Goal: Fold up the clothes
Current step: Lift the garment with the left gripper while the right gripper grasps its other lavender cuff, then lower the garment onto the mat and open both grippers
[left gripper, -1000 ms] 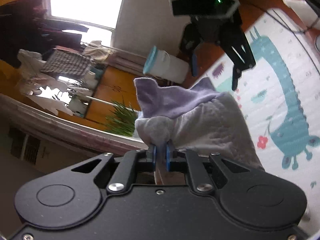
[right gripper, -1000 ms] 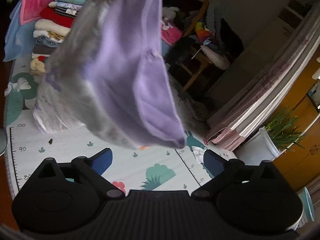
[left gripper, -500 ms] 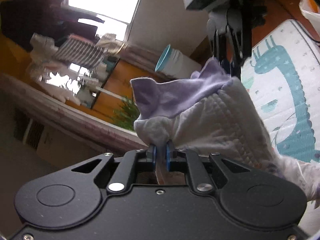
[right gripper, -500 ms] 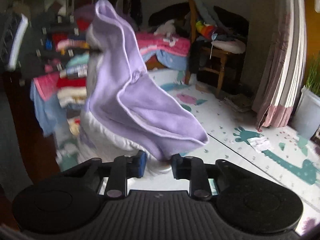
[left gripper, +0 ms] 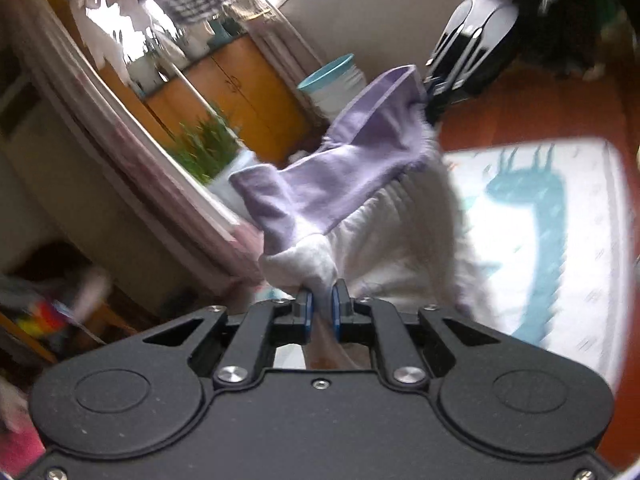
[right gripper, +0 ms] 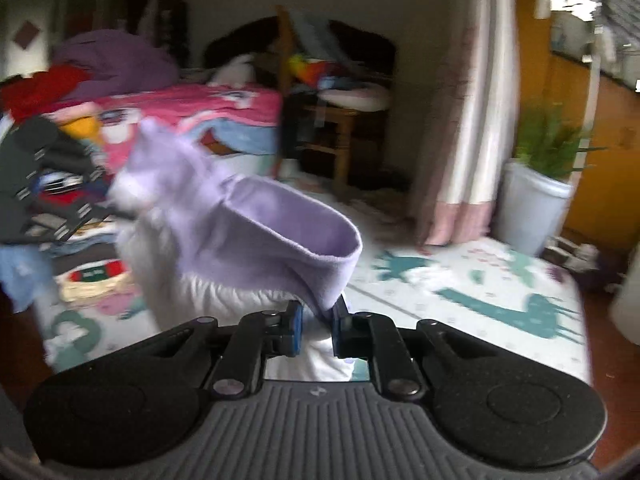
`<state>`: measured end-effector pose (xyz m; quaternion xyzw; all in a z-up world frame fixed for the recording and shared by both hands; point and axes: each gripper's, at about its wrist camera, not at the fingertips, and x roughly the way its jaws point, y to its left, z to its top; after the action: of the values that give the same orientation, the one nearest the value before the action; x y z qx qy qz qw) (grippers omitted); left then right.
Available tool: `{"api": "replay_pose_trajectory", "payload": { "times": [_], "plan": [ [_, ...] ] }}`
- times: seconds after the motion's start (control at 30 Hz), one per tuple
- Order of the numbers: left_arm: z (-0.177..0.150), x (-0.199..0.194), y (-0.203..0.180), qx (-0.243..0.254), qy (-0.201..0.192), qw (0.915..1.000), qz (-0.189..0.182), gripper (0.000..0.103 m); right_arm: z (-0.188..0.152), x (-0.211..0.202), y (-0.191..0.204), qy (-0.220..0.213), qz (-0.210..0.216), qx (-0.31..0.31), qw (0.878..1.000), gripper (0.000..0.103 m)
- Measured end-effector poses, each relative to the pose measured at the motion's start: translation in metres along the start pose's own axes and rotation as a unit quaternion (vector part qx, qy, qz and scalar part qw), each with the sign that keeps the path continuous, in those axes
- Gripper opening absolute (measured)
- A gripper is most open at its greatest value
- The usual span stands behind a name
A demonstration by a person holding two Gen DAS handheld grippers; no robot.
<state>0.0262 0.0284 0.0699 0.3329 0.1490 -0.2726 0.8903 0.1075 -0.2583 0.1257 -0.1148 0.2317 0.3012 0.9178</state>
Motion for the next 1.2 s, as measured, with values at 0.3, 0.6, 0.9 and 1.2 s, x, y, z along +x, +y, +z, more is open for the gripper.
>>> {"api": "replay_pose_trajectory", "payload": {
  "times": [0.3, 0.6, 0.9, 1.2],
  "plan": [
    [0.062, 0.018, -0.027, -0.242, -0.008, 0.955, -0.171, 0.008, 0.0, -0.048, -0.038, -0.025, -0.13, 0.005, 0.991, 0.016],
    [0.014, 0.084, -0.067, -0.353, 0.151, 0.9105, -0.153, 0.007, -0.034, 0.064, -0.015, 0.109, -0.158, -0.054, 0.98, 0.016],
    [-0.093, 0.112, -0.045, -0.382, 0.268, 0.883, -0.046, 0.007, -0.058, 0.23, 0.067, 0.181, -0.073, -0.17, 0.966, 0.015],
    [-0.186, 0.124, -0.01, -0.435, 0.351, 0.8286, 0.036, 0.008, -0.051, 0.351, 0.152, 0.163, 0.007, -0.209, 0.964, 0.015]
  ]
}}
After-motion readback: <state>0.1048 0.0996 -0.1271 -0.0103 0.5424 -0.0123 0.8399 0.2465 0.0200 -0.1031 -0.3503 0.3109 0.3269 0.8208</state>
